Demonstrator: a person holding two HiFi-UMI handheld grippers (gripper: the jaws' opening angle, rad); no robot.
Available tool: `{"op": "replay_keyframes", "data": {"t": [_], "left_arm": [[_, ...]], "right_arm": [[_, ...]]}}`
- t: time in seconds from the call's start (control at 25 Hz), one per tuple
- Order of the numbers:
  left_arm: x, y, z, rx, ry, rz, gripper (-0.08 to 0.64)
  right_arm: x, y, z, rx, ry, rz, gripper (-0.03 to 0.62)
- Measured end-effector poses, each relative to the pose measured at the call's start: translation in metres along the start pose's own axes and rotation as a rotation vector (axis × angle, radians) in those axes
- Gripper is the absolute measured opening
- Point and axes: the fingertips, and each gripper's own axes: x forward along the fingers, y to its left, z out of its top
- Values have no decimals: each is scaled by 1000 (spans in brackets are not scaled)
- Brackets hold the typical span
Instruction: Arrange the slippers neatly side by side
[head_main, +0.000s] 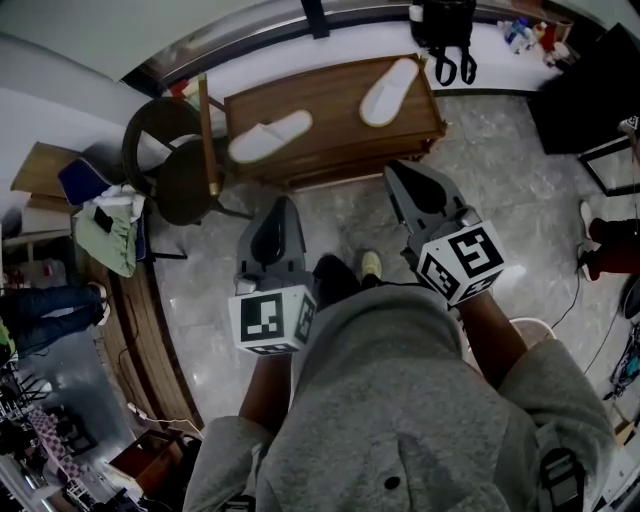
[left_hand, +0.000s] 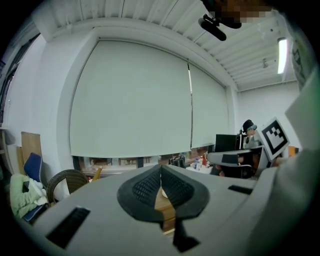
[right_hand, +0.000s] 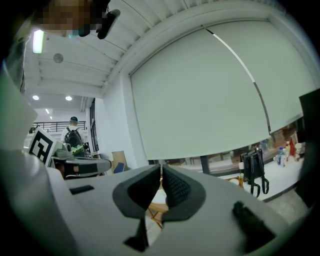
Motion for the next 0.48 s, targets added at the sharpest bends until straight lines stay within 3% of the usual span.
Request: {"op": "replay_keyframes", "data": {"t": [0.48], "left_arm": [[8,1,4,17,-20,-13,15]], "right_arm": [[5,-4,4,-10,-18,-5,29]]}}
